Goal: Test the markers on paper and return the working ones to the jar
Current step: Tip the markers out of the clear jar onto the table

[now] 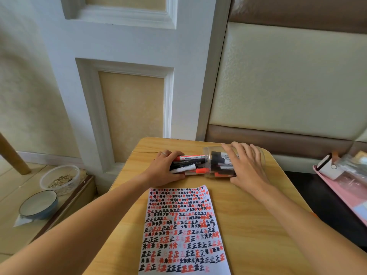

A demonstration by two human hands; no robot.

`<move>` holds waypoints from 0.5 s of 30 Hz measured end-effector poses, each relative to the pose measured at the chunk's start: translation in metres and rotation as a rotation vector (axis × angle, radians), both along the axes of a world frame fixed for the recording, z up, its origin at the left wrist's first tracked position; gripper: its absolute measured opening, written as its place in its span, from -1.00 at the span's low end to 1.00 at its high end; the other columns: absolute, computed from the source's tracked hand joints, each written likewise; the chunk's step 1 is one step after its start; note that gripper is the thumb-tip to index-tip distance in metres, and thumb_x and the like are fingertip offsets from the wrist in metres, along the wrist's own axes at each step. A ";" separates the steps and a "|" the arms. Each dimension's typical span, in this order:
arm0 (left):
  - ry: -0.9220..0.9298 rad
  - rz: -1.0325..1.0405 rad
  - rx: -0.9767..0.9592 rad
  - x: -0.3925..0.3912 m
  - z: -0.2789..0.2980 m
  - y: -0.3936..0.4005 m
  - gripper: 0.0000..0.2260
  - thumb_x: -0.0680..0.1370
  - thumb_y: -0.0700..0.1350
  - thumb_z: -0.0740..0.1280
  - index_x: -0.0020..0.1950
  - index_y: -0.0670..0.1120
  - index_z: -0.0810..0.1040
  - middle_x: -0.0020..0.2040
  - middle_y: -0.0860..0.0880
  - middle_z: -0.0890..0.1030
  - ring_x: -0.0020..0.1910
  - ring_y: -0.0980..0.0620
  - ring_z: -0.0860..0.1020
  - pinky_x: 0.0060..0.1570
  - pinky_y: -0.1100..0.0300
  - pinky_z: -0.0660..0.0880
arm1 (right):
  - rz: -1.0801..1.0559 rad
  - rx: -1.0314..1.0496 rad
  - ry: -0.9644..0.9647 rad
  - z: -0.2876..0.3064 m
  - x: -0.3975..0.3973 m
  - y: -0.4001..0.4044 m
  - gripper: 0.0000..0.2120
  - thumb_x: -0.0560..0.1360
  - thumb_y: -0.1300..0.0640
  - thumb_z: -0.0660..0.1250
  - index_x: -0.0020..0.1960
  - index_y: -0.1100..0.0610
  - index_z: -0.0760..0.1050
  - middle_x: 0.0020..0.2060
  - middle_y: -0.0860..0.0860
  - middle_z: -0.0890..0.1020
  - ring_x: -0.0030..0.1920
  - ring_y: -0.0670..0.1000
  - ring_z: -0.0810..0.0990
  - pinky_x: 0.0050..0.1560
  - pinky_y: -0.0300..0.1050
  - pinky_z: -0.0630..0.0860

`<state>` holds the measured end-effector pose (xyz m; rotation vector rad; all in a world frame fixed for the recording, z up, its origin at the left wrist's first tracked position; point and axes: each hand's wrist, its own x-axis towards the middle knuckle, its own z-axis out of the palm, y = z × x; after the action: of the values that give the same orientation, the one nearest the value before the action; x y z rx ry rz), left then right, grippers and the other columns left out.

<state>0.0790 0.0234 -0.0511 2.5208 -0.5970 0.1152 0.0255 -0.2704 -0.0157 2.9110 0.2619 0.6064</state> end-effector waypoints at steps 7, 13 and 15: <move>0.039 0.039 0.018 -0.003 0.002 -0.004 -0.33 0.46 0.17 0.51 0.50 0.20 0.30 0.36 -0.04 0.41 0.33 -0.04 0.32 0.36 -0.02 0.40 | -0.030 0.025 -0.006 -0.004 -0.014 -0.020 0.11 0.22 0.04 0.65 0.61 -0.04 0.11 0.47 0.05 0.29 0.50 0.14 0.24 0.58 0.19 0.07; 0.042 0.056 0.066 0.000 0.001 -0.009 -0.28 0.49 0.17 0.47 0.58 0.17 0.22 0.42 -0.08 0.36 0.40 -0.10 0.27 0.40 -0.02 0.35 | -0.014 0.050 -0.025 -0.006 -0.016 -0.016 0.10 0.17 0.10 0.63 0.59 -0.03 0.17 0.44 0.04 0.32 0.46 0.14 0.27 0.55 0.18 0.13; 0.030 0.035 0.088 0.001 0.001 -0.013 -0.28 0.52 0.16 0.45 0.60 0.16 0.19 0.45 -0.09 0.34 0.43 -0.11 0.26 0.42 -0.03 0.33 | -0.009 0.066 -0.041 -0.008 -0.016 -0.012 0.09 0.15 0.11 0.64 0.58 -0.02 0.19 0.42 0.05 0.33 0.45 0.14 0.27 0.53 0.19 0.16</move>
<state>0.0802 0.0105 -0.0501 2.6142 -0.5568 0.0653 0.0099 -0.2827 -0.0233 2.9572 0.2276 0.6850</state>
